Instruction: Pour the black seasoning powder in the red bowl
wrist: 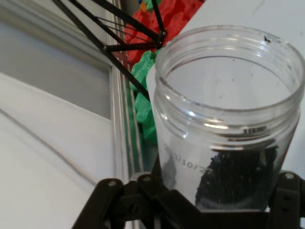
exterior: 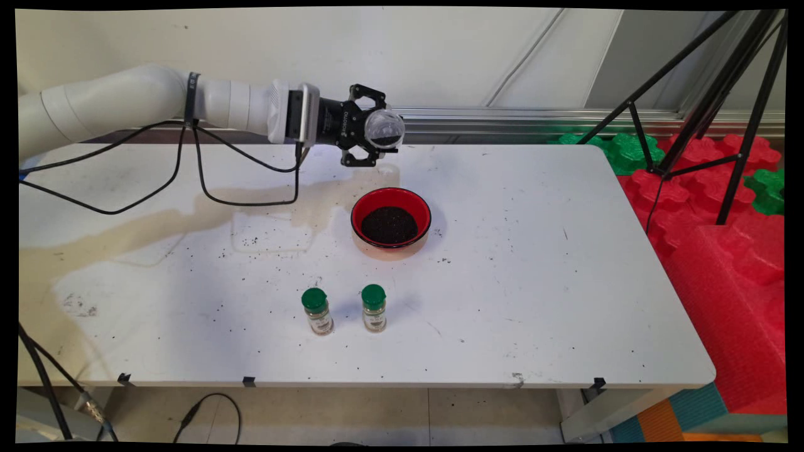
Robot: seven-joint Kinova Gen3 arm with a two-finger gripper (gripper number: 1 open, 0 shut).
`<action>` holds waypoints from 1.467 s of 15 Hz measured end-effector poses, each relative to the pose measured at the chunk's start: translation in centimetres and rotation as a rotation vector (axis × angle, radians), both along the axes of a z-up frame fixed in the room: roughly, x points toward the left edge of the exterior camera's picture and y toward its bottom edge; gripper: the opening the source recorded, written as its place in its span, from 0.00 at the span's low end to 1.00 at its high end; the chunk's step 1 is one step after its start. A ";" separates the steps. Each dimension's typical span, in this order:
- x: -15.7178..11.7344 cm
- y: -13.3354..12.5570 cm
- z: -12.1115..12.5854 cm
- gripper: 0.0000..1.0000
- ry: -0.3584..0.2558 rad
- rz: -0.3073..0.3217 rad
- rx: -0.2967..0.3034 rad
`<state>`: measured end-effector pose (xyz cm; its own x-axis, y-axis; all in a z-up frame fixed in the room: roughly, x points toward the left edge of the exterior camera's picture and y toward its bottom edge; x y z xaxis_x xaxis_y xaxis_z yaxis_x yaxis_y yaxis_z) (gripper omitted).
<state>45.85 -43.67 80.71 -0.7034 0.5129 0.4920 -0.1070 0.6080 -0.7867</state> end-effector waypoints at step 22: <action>3.5 2.2 3.0 0.00 0.464 0.221 0.591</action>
<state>49.30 -41.51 83.69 -0.4146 -0.0535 0.9084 -0.5131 0.8382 -0.1848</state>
